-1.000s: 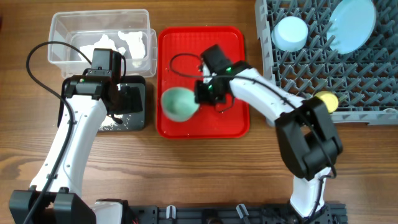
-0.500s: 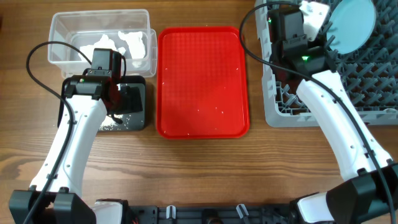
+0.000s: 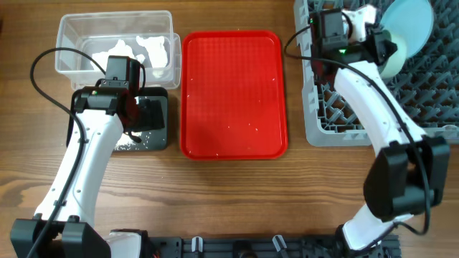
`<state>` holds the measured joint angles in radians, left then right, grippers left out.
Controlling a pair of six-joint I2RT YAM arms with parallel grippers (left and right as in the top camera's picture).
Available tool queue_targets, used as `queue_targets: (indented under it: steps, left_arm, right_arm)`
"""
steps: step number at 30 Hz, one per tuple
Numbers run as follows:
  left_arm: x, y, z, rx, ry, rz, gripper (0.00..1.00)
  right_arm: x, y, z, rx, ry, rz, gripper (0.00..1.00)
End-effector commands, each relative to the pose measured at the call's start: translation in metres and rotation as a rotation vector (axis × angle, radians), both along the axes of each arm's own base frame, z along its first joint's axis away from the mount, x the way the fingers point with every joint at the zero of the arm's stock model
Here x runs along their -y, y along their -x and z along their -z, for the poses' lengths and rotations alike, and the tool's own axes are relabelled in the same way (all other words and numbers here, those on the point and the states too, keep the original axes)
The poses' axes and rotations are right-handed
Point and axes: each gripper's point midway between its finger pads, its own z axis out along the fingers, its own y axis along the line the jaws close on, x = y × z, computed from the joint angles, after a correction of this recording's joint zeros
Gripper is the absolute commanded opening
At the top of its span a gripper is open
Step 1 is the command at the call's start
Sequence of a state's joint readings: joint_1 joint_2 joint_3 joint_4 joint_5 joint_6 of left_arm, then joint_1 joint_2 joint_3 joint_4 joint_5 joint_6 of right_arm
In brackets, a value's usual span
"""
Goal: Sort waste into correct bins and load items into the dishwasher rack
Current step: 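Carry the second bowl into the rack and release it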
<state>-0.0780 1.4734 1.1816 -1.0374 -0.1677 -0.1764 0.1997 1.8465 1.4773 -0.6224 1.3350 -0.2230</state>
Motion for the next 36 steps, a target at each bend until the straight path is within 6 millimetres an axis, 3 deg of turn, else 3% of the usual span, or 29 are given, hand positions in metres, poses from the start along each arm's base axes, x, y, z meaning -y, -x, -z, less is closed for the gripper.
queue_targets:
  steps: [1,6,20,21,23,24,27,31,36]
  left_arm:
    - [-0.003,-0.002,-0.007,0.023,-0.011,0.006,1.0]
    - [-0.003,-0.002,-0.007,0.023,-0.011,0.005,1.0]
    - [-0.003,-0.002,-0.007,0.023,-0.011,0.005,1.0]
    - [-0.003,-0.002,-0.007,0.023,-0.01,0.006,1.0]
    - [-0.003,-0.002,-0.007,0.023,-0.01,0.006,1.0]
    - [-0.003,-0.002,-0.007,0.023,-0.01,0.006,1.0]
    - [-0.003,-0.002,-0.007,0.023,-0.01,0.006,1.0]
    - [-0.003,-0.002,-0.007,0.023,-0.01,0.006,1.0]
    - [-0.003,-0.002,-0.007,0.023,-0.01,0.006,1.0]
  right_arm:
    - [-0.001,-0.005,0.017,-0.112,0.071,0.007,0.04]
    - [-0.008,-0.014,0.045,-0.171,0.021,-0.037,0.04]
    - [-0.046,-0.025,0.067,-0.197,-0.079,-0.167,0.04]
    - [-0.048,-0.025,0.067,-0.204,-0.077,-0.172,0.14]
    - [-0.054,-0.024,0.069,-0.216,-0.079,-0.187,0.67]
    - [-0.059,-0.024,0.069,-0.22,-0.077,-0.198,0.77]
    - [-0.077,-0.025,0.069,-0.218,-0.076,-0.238,0.9]
    - [-0.107,-0.027,0.071,-0.189,-0.11,-0.304,1.0]
    - [-0.13,-0.032,0.05,-0.069,-0.143,-0.353,1.0]
